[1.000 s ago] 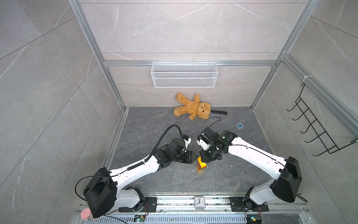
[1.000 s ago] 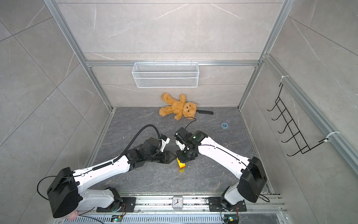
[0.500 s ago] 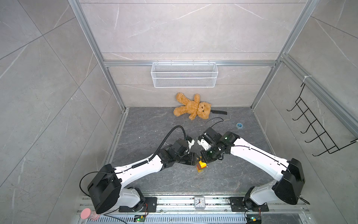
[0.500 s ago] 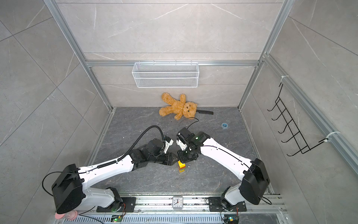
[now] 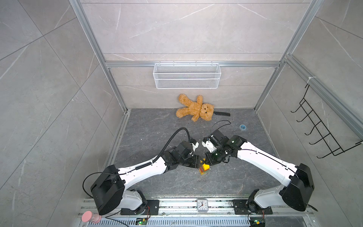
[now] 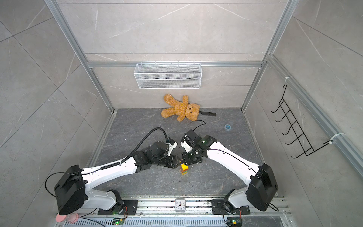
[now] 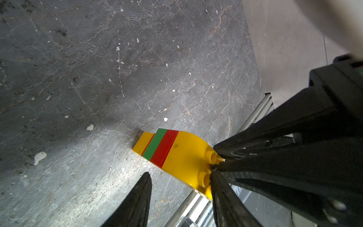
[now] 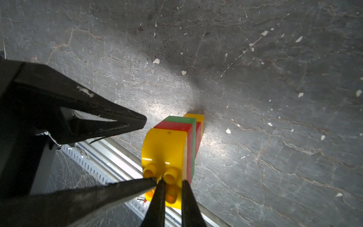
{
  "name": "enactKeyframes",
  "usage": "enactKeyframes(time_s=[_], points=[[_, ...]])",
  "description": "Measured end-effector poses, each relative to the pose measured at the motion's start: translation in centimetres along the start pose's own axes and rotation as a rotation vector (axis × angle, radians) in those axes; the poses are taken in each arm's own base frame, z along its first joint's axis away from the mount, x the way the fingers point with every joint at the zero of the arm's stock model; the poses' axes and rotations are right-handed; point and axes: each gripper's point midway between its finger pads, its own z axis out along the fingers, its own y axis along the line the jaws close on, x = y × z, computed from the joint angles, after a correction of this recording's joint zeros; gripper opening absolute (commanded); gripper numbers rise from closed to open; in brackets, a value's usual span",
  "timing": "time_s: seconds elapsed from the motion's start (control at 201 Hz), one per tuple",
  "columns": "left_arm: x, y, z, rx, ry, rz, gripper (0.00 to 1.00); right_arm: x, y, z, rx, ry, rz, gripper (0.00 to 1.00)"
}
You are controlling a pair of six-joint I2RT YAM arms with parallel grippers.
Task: Assemble an ice cream with lego
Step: Assemble the lego brick with the lego brick.
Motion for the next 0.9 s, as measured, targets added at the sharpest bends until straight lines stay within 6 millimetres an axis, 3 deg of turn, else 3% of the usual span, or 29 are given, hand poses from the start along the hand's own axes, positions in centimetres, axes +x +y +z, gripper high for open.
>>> enactKeyframes(time_s=[0.344, 0.488, 0.642, 0.901], points=[[0.03, 0.06, 0.19, 0.004, -0.012, -0.001, 0.47, 0.07, -0.21, 0.26, -0.005, -0.009, 0.002, 0.11], [-0.15, -0.23, 0.41, 0.031, -0.035, -0.007, 0.35, 0.03, -0.4, 0.2, 0.008, -0.01, 0.003, 0.1], [-0.32, -0.63, 0.55, 0.051, -0.053, -0.008, 0.32, -0.03, -0.65, 0.04, 0.027, -0.009, 0.013, 0.11], [-0.29, -0.58, 0.25, 0.043, -0.058, -0.007, 0.33, -0.13, -0.45, -0.42, 0.034, -0.016, 0.005, 0.21]])
